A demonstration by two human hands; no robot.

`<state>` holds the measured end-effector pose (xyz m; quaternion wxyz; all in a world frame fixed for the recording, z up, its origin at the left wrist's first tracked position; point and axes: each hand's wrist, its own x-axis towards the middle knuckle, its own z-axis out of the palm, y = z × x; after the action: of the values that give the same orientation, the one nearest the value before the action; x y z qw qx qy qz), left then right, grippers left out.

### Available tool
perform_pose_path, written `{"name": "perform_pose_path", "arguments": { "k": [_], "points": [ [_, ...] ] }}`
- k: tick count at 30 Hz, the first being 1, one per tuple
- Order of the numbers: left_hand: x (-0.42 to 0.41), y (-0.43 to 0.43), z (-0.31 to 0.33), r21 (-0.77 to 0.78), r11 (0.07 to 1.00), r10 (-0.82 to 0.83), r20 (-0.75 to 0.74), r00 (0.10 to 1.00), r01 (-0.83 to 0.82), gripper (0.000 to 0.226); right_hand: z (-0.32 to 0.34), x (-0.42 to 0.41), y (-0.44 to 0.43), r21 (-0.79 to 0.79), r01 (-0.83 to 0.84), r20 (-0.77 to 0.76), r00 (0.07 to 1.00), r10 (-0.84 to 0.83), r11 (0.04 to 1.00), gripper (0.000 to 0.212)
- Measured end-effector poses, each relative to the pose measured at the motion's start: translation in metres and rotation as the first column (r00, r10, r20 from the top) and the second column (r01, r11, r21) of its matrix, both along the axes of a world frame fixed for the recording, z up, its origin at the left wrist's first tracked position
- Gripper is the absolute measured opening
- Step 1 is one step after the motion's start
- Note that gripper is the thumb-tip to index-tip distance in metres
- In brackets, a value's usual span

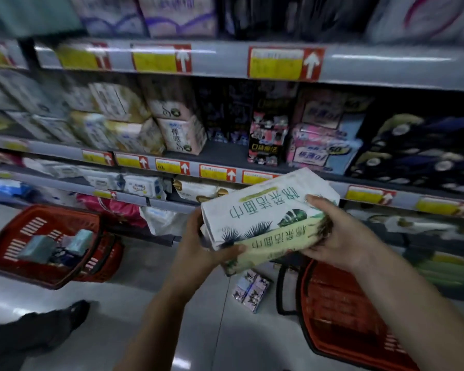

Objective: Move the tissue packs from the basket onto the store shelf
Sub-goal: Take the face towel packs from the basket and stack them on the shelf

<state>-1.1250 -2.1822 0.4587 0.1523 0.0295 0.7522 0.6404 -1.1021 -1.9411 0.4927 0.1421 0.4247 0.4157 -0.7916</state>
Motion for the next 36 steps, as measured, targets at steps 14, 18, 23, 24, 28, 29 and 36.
{"name": "perform_pose_path", "arguments": {
  "k": [14,18,23,24,28,29,36],
  "points": [
    [0.002,0.004,0.192,0.356,0.929,-0.082,-0.055,0.995,0.097,0.061,0.176,0.059,0.031,-0.025,-0.084,-0.319,0.945,0.072,0.996,0.105],
    [0.003,0.009,0.224,0.397,0.913,-0.106,0.012,0.994,0.092,0.067,0.202,0.081,0.033,0.089,-0.064,-0.394,0.914,0.095,0.994,0.078],
    [0.012,0.030,0.255,0.547,0.832,-0.233,0.202,0.951,0.088,0.082,0.221,0.122,0.040,0.274,0.091,-0.435,0.899,0.040,0.957,0.080],
    [0.015,0.035,0.259,0.580,0.809,-0.269,0.219,0.938,0.097,0.082,0.222,0.129,0.042,0.278,0.131,-0.441,0.897,0.006,0.952,0.078],
    [0.032,0.057,0.272,0.660,0.734,-0.379,0.204,0.903,0.159,0.075,0.227,0.139,0.051,0.254,0.148,-0.484,0.875,-0.007,0.956,0.066],
    [0.035,0.063,0.275,0.659,0.733,-0.389,0.203,0.899,0.169,0.076,0.228,0.139,0.056,0.262,0.145,-0.501,0.865,0.006,0.954,0.069],
    [0.055,0.138,0.278,0.662,0.746,-0.347,0.292,0.891,0.073,0.057,0.235,0.146,0.105,0.352,0.111,-0.580,0.805,0.124,0.930,0.111]
  ]
}}
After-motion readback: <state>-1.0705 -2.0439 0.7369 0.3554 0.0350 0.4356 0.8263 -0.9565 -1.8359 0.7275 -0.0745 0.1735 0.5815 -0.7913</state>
